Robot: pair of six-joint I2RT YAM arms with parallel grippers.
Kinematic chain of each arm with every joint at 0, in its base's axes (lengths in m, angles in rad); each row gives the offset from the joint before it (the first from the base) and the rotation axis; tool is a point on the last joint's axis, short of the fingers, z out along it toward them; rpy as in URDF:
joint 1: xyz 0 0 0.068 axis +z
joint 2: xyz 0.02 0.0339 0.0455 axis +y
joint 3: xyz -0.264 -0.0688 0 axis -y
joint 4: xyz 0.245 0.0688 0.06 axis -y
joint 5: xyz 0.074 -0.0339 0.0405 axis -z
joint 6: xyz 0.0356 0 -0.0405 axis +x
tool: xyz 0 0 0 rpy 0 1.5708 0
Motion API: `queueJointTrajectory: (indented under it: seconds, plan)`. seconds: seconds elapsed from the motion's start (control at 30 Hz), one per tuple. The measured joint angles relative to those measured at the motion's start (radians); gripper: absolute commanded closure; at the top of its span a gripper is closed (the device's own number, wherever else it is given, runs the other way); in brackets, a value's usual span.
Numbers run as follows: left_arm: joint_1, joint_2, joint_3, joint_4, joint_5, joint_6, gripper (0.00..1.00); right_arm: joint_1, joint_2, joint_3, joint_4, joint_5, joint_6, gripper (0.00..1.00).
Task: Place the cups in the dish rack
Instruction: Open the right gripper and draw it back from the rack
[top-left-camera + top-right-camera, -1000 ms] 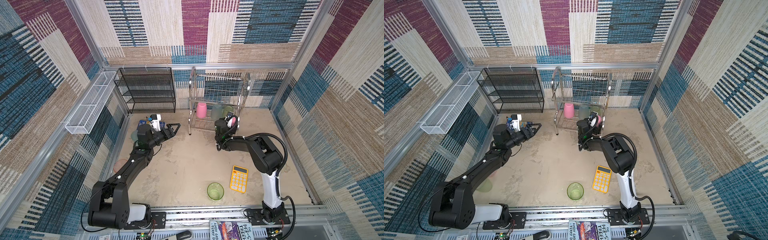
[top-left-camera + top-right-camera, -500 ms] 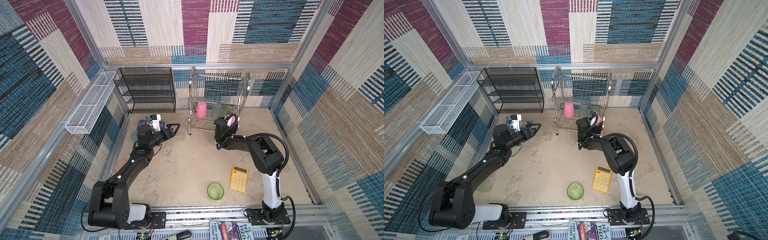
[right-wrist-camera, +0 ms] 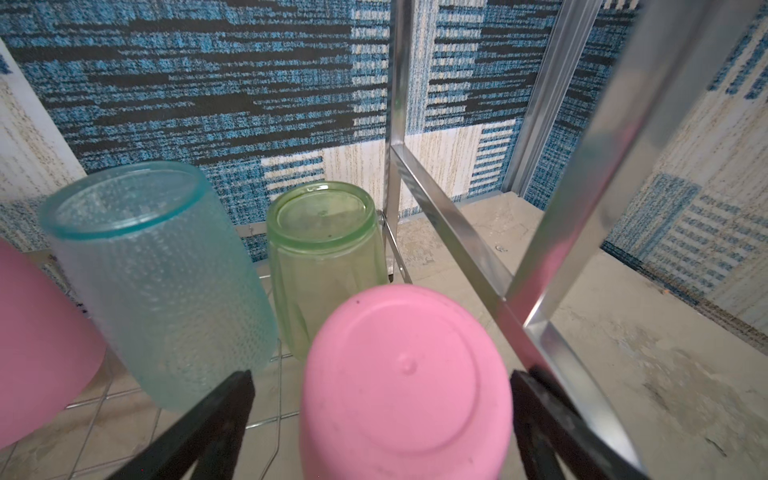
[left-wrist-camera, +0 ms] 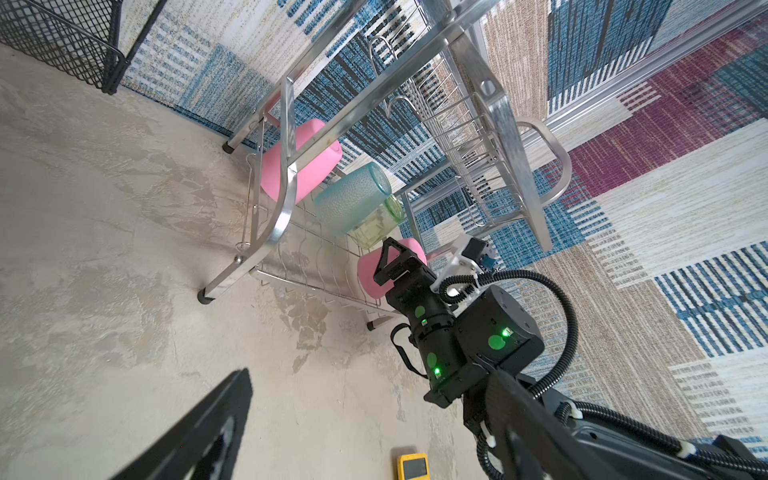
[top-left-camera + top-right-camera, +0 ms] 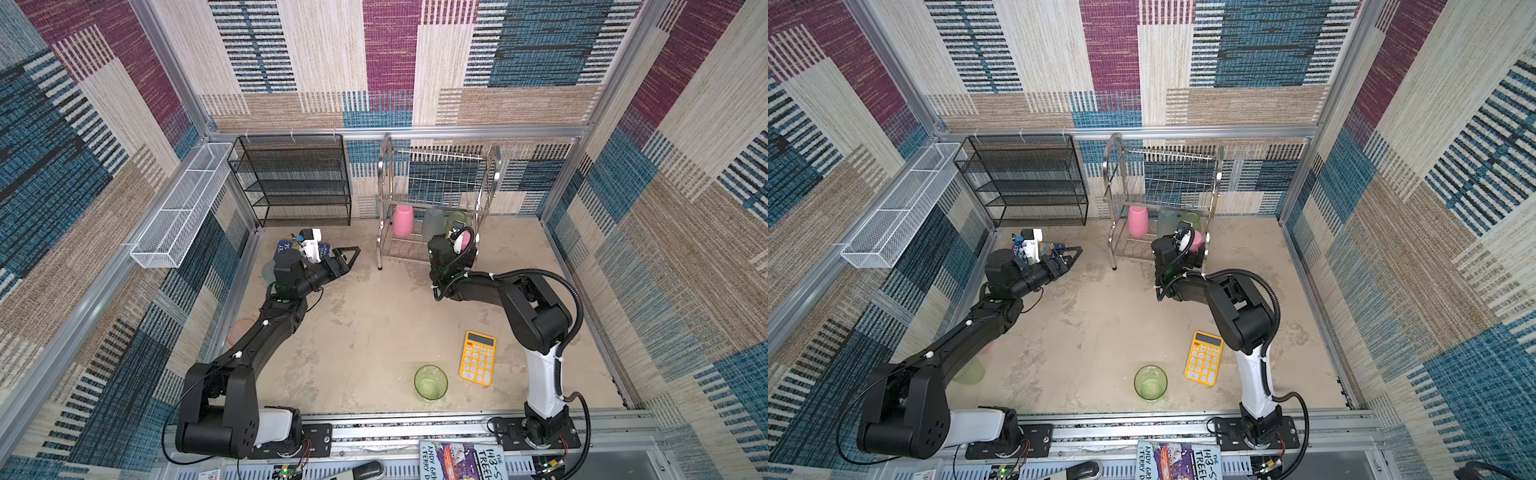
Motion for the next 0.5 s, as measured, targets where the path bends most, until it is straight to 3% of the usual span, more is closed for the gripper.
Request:
queueJointTrajectory:
  seconds: [0.5]
  plan:
    - [0.009,-0.02,-0.008,0.012,-0.01,-0.004,0.09,0.045,-0.06,-0.089,0.04,0.0,-0.041,0.0]
